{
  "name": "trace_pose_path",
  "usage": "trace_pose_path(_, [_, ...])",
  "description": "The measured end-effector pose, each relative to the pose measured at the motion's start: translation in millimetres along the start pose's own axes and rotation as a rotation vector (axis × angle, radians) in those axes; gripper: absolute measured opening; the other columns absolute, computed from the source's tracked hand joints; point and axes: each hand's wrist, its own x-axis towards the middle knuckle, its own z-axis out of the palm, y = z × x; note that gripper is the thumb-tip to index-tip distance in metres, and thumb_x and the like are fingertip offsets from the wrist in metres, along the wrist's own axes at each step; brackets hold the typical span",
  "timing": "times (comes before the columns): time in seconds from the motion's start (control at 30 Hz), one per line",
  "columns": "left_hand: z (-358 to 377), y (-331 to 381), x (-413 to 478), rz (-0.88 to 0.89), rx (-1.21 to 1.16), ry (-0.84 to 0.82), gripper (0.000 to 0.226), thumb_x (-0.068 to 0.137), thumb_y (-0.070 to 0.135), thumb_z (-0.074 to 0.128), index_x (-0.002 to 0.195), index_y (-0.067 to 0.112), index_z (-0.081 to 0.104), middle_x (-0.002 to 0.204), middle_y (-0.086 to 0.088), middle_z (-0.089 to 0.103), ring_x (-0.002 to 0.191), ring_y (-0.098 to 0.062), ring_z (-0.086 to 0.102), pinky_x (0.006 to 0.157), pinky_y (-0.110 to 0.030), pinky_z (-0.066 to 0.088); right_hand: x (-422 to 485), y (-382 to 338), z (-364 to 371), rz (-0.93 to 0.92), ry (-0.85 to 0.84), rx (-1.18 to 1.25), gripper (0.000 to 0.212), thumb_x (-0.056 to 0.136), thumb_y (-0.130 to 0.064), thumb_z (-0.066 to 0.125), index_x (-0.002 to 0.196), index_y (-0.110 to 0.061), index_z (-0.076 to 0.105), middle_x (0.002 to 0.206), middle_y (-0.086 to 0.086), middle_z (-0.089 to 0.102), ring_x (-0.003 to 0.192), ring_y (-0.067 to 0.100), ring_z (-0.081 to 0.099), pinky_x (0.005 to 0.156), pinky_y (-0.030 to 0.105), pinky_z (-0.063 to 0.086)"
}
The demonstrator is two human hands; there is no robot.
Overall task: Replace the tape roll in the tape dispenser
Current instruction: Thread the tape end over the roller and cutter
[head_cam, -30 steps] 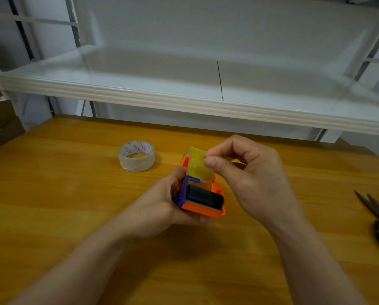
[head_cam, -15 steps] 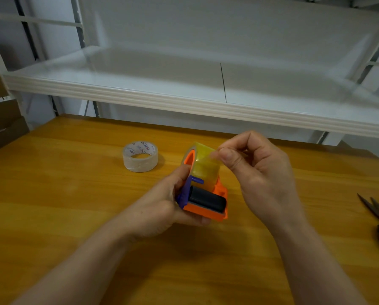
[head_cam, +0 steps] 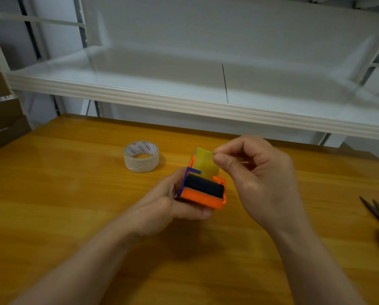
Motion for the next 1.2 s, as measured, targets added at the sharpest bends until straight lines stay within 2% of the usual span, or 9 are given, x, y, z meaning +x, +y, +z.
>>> trace_pose_path(0.37, [2,4,1,-0.014,0.062,-0.005,0.051,0.073,0.017,0.076,0.115,0.030,0.050,0.083,0.021,0.072,0.081,0.004,0.067,0.072,-0.010,0.049,-2,-4,3,-0.127,0.003,-0.123,0.006,0.090,-0.014,0.071,0.087,-0.020,0.069,0.088,-0.011,0.065,0.084,0.007,0.063,0.067,0.027,0.053])
trace_pose_path(0.57, [3,4,2,0.004,0.089,0.016,0.061,0.074,0.018,0.077,0.125,0.032,0.047,0.088,0.020,0.072,0.086,0.001,0.068,0.076,-0.016,0.051,-3,-7,2,-0.169,0.035,-0.170,0.007,0.089,-0.014,0.073,0.087,-0.021,0.070,0.086,-0.011,0.065,0.084,0.006,0.063,0.068,0.029,0.054])
trace_pose_path(0.63, [3,4,2,0.011,0.088,0.019,0.066,0.075,0.017,0.077,0.132,0.029,0.045,0.088,0.022,0.072,0.087,0.003,0.067,0.076,-0.016,0.051,-4,-9,2,-0.178,0.039,-0.189,0.007,0.089,-0.015,0.073,0.087,-0.021,0.071,0.086,-0.010,0.066,0.083,0.006,0.063,0.068,0.030,0.054])
trace_pose_path(0.73, [3,5,1,0.007,0.095,0.007,0.087,0.079,0.011,0.078,0.150,0.010,0.028,0.088,0.024,0.070,0.087,0.005,0.066,0.077,-0.014,0.050,-5,-11,3,-0.192,0.043,-0.252,0.004,0.089,-0.017,0.072,0.089,-0.021,0.072,0.087,-0.009,0.065,0.082,0.006,0.062,0.065,0.030,0.053])
trace_pose_path(0.87, [-1,3,2,-0.010,0.087,0.011,0.073,0.077,0.013,0.076,0.139,0.006,0.037,0.084,0.024,0.068,0.081,0.007,0.064,0.073,-0.012,0.049,-7,-13,5,-0.217,0.022,-0.272,0.005,0.089,-0.023,0.068,0.090,-0.021,0.072,0.088,-0.008,0.064,0.080,0.009,0.063,0.061,0.033,0.055])
trace_pose_path(0.97, [-2,1,2,-0.051,0.054,0.019,0.057,0.074,0.019,0.074,0.124,0.019,0.046,0.079,0.023,0.067,0.076,0.008,0.062,0.069,-0.010,0.047,-9,-16,7,-0.287,-0.023,-0.356,0.010,0.090,-0.026,0.063,0.091,-0.022,0.072,0.087,-0.006,0.062,0.074,0.013,0.063,0.052,0.038,0.053])
trace_pose_path(1.0, [-1,1,1,-0.054,0.048,0.028,0.060,0.073,0.021,0.074,0.126,0.017,0.046,0.080,0.023,0.067,0.075,0.009,0.061,0.068,-0.009,0.047,-9,-17,7,-0.305,-0.031,-0.374,0.010,0.090,-0.027,0.062,0.091,-0.023,0.072,0.087,-0.005,0.062,0.072,0.014,0.063,0.050,0.039,0.053])
trace_pose_path(1.1, [-1,0,1,-0.053,0.028,0.036,0.085,0.073,0.021,0.075,0.147,0.008,0.034,0.082,0.023,0.069,0.077,0.008,0.063,0.069,-0.008,0.047,-8,-15,7,-0.308,-0.026,-0.362,0.009,0.089,-0.025,0.064,0.091,-0.022,0.073,0.086,-0.005,0.063,0.072,0.015,0.063,0.051,0.040,0.053])
trace_pose_path(1.2, [1,0,2,-0.056,0.071,0.001,0.088,0.084,0.003,0.075,0.152,-0.002,0.019,0.079,0.022,0.070,0.076,0.008,0.064,0.069,-0.010,0.049,-7,-12,3,-0.267,0.006,-0.301,0.006,0.089,-0.021,0.068,0.090,-0.019,0.074,0.086,-0.005,0.064,0.077,0.012,0.063,0.057,0.036,0.055])
